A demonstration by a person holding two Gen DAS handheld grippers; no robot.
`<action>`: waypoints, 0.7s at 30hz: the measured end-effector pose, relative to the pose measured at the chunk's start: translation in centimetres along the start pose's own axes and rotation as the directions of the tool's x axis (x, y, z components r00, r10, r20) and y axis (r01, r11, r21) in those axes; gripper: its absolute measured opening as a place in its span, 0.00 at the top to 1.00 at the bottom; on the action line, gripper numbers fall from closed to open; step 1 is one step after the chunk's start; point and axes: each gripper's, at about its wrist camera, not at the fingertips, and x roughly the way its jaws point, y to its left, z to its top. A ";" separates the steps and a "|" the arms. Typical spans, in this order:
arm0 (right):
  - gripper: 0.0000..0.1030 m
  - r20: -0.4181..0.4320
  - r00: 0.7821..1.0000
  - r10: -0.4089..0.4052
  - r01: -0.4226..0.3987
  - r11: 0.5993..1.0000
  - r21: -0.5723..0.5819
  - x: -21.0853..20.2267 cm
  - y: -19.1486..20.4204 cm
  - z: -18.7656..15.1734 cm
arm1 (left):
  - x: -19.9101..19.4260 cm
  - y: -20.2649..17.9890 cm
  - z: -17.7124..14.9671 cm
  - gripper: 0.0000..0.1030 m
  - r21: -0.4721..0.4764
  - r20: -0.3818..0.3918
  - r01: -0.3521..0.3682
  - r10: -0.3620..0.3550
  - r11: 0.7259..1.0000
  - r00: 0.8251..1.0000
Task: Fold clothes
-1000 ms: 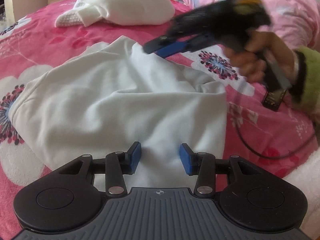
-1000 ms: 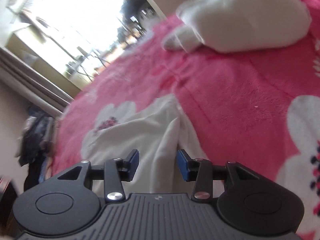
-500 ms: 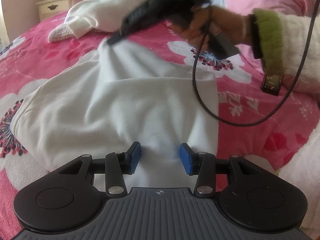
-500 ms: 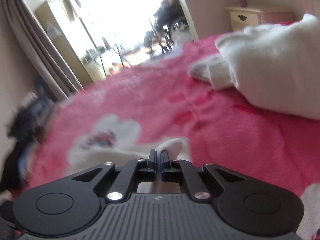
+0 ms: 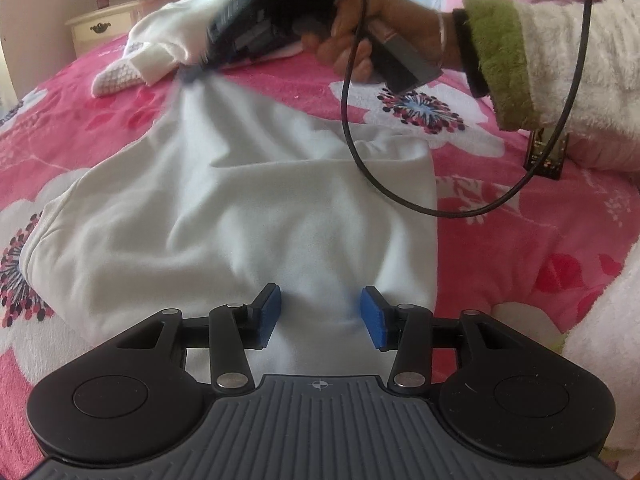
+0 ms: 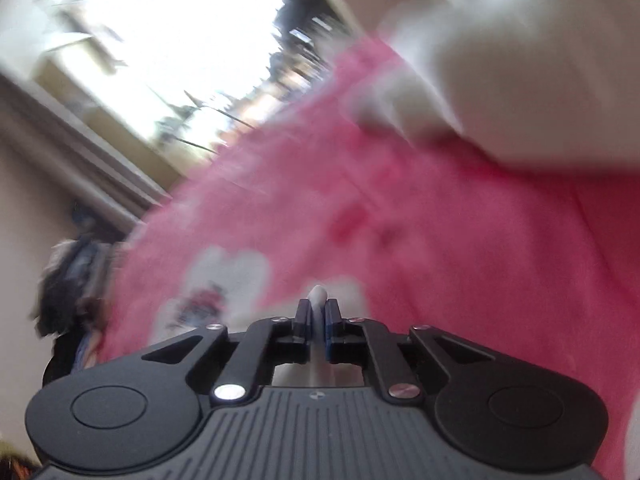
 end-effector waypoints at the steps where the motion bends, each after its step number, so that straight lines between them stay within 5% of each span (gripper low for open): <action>1: 0.95 0.027 0.999 0.018 -0.016 0.999 -0.048 -0.4 0.8 0.2 | 0.0 0.0 0.0 0.57 -0.003 0.003 -0.002 0.002 1.000 1.000; 4: 0.95 0.062 0.998 0.022 -0.014 0.991 -0.131 -0.4 1.5 0.7 | -0.1 0.1 -0.1 0.56 -0.009 0.013 -0.008 0.008 1.000 1.000; 10: 0.92 0.040 0.998 -0.057 0.054 0.996 0.078 1.0 -3.2 0.1 | 0.2 0.2 0.0 0.57 -0.005 0.014 -0.012 0.012 1.000 1.000; 12: 0.80 0.029 0.996 -0.083 0.077 0.985 0.151 1.4 -4.8 -0.1 | 0.2 0.2 0.0 0.56 -0.001 0.009 -0.011 0.011 1.000 1.000; 15: 0.79 0.024 0.994 -0.103 0.094 0.967 0.237 0.7 -6.6 -0.2 | 0.1 0.1 -0.1 0.56 0.003 0.011 -0.010 0.010 1.000 1.000; 17: 0.79 0.029 0.997 -0.075 0.068 0.976 0.207 -2.7 -5.7 0.0 | 0.0 0.1 -0.1 0.56 0.002 0.014 -0.008 0.008 1.000 1.000; 21: 0.77 -0.114 0.993 -0.030 0.034 0.999 0.033 -7.0 -2.5 -1.2 | -0.1 0.3 -0.1 0.56 -0.007 0.014 0.000 0.000 1.000 1.000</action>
